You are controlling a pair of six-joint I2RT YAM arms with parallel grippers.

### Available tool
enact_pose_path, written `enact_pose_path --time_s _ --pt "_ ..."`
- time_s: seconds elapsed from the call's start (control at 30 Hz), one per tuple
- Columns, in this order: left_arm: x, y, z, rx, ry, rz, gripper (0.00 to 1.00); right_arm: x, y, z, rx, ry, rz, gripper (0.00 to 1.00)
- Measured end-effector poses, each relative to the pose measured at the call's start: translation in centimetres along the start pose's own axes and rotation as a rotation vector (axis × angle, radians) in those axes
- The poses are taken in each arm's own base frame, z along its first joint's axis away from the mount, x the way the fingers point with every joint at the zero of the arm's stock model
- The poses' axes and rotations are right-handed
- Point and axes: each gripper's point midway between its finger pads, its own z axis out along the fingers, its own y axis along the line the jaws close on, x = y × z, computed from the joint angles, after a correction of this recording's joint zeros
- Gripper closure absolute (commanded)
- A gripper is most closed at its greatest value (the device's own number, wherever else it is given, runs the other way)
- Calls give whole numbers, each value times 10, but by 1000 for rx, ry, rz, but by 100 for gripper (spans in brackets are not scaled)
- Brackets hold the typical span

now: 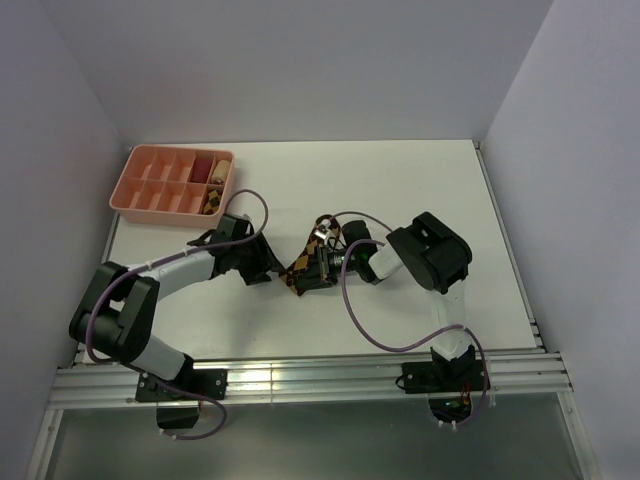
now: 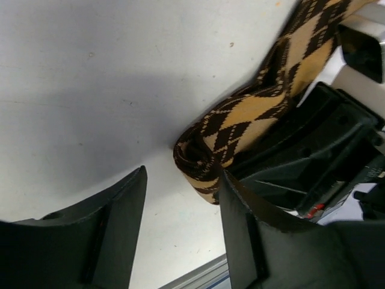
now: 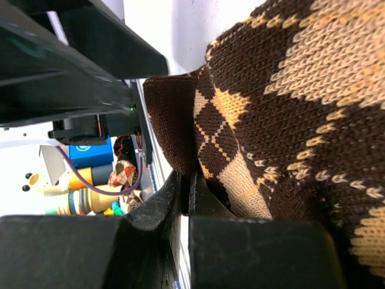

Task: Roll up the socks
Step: Roll the sock at the center of the board.

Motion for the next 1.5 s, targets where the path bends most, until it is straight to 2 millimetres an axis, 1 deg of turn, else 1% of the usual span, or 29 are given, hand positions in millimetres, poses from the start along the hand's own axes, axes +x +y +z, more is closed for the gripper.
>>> enact_pose_path --time_s 0.03,0.17,0.23,0.27,0.3,0.33,0.4,0.43,0.5,0.53,0.63,0.7,0.73,0.9,1.03,1.17,1.27,1.4,1.43,1.5 --pt "2 1 2 -6 7 1 47 0 0 0 0 0 2 100" --pt "9 8 15 -33 39 1 51 1 -2 -1 6 6 14 100" --pt "9 4 18 -26 45 2 54 1 -3 -1 11 11 17 100" --pt "8 3 20 -27 46 5 55 1 -3 -1 14 16 17 98" --pt "8 2 22 -30 48 9 56 1 -3 -1 16 21 15 94" --pt "8 0 24 -30 51 11 58 1 -4 -1 22 26 14 84" --pt "7 -4 28 -32 55 19 60 0 -3 -2 34 31 7 77" --pt "7 -6 30 -33 59 22 63 0 -3 -2 44 29 -2 71" --pt "7 -8 33 -39 67 33 65 -2 -2 -6 80 20 -27 65" --pt "7 -9 35 -41 71 37 68 -4 0 -8 105 9 -50 61" --pt "6 -13 39 -51 80 50 74 -7 3 -14 204 -27 -127 56" --pt "6 -14 40 -60 85 62 75 -11 7 -20 286 -63 -197 54" --pt "6 -14 40 -66 87 71 74 -13 8 -23 330 -85 -234 53" --pt "5 -15 41 -85 100 93 73 -23 28 -33 531 -197 -474 50" --pt "4 -16 42 -98 115 104 73 -22 41 -28 649 -233 -655 50" --pt "4 -16 42 -105 122 113 73 -14 43 -19 734 -219 -775 51" --pt "4 -17 42 -110 126 116 73 -9 36 -9 780 -194 -830 51" --pt "4 -17 42 -115 132 121 73 -2 12 1 861 -141 -875 52" --pt "4 -17 42 -116 133 121 73 -2 7 2 882 -136 -885 52" --pt "3 -17 42 -116 131 128 73 -6 5 4 915 -147 -908 53"
